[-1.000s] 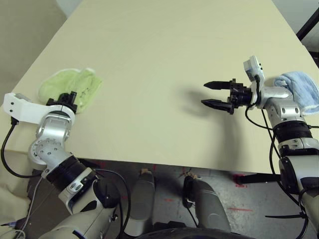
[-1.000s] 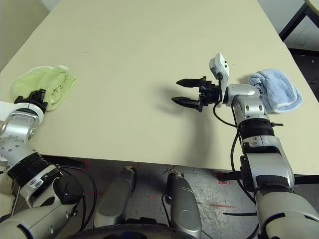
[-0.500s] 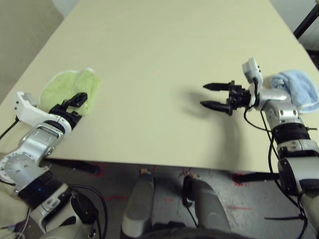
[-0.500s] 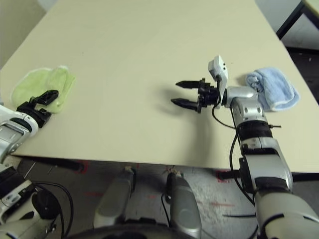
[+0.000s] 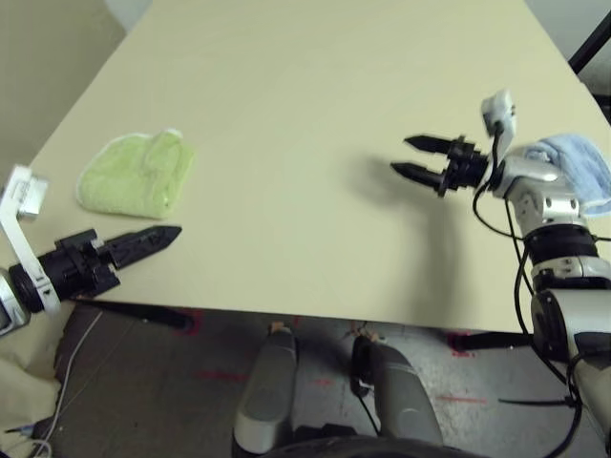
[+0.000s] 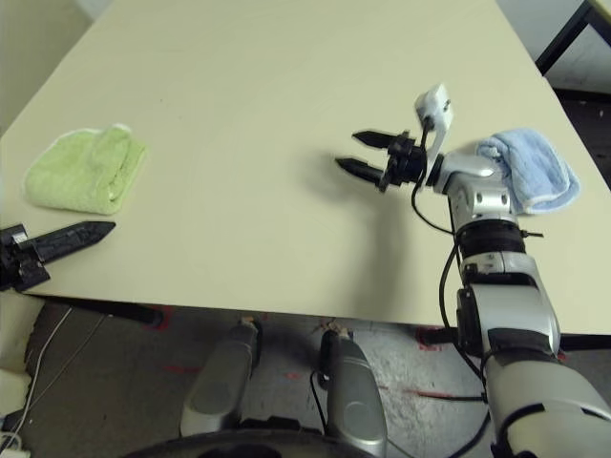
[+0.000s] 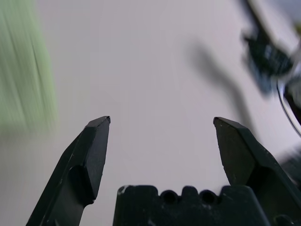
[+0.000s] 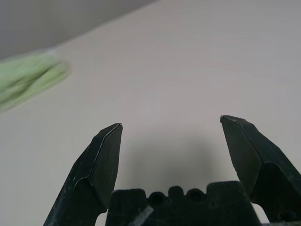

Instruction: Fold the towel and set it aside.

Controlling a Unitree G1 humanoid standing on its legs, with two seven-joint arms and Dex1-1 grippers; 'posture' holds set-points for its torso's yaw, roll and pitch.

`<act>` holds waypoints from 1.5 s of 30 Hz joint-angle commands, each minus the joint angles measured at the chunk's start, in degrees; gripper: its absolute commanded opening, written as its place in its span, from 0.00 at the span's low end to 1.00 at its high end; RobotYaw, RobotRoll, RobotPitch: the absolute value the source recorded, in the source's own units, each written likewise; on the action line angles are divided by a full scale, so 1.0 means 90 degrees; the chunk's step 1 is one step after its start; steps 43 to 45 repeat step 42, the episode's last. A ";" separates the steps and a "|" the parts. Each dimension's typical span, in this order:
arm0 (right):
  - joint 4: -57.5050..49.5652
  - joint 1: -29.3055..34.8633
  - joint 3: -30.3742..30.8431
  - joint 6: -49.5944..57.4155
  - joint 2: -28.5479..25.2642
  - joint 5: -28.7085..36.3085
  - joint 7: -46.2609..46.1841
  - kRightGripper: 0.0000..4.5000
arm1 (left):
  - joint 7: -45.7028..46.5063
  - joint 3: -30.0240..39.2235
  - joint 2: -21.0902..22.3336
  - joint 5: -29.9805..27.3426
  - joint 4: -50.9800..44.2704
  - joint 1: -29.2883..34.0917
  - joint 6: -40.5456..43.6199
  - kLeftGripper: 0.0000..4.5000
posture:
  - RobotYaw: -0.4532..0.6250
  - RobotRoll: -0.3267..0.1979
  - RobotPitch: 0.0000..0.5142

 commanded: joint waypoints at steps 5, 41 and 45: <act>0.0616 0.0036 -0.0707 -0.1430 -0.0434 -0.0283 -0.1967 1.00 | -0.0602 -0.1096 -0.0420 0.2849 0.1491 -0.1040 -0.3130 0.99 | 0.64 0.62 0.33; 0.1716 0.0213 -0.0955 -0.2311 -0.1319 -0.0790 -0.4123 1.00 | -0.1563 -0.1309 -0.1109 0.4293 0.3608 -0.1633 -0.5260 0.99 | 0.57 0.62 0.20; 0.1731 0.0207 -0.0951 -0.2322 -0.1316 -0.0797 -0.4136 1.00 | -0.1585 -0.1317 -0.1107 0.4303 0.3619 -0.1643 -0.5269 0.99 | 0.57 0.62 0.21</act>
